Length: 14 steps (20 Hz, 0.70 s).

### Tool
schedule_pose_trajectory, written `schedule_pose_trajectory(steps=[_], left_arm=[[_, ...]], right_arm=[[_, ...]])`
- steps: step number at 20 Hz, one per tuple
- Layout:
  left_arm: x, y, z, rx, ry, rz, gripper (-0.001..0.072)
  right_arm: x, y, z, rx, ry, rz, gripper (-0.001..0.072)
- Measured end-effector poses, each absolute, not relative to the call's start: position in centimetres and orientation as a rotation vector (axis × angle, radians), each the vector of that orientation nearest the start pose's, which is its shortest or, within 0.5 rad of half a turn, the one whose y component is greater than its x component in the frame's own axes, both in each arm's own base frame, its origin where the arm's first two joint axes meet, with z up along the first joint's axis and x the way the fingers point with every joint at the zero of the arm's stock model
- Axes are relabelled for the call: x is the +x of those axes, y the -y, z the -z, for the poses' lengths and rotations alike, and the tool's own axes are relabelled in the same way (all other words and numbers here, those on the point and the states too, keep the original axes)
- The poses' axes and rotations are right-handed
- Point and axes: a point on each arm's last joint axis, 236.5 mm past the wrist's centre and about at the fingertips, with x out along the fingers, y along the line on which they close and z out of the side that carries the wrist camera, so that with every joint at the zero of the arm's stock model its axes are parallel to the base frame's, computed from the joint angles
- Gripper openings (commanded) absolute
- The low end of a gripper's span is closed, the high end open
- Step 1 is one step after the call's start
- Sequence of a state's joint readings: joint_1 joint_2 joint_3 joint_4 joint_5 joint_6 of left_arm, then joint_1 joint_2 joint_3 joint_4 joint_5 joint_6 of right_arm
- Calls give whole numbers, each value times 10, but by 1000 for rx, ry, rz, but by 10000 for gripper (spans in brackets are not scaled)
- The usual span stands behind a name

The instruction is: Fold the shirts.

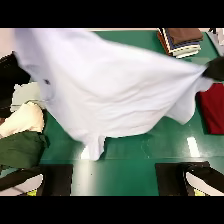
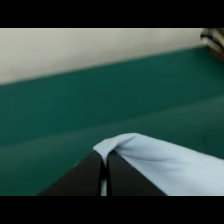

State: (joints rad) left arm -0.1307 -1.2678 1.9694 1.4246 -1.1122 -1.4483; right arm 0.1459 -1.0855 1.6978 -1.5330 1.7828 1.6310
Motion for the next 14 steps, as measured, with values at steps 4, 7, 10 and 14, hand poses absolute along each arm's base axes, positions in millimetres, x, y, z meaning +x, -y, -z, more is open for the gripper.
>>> schedule_pose_trajectory(steps=[4, 7, 10, 14], left_arm=[[525, 103, -200, 6, -770, 263, 599], [539, 104, -133, -19, -919, 249, 599], [537, 85, -117, -46, -984, 214, 600], [504, 45, -122, -108, -1066, 163, 601]], right_arm=[[333, -52, -111, -66, -1444, -132, 393], [364, -36, -62, -45, -1525, -105, 349], [383, -27, -48, 72, -1548, -148, 339], [379, -31, -61, 259, -1510, -259, 321]])
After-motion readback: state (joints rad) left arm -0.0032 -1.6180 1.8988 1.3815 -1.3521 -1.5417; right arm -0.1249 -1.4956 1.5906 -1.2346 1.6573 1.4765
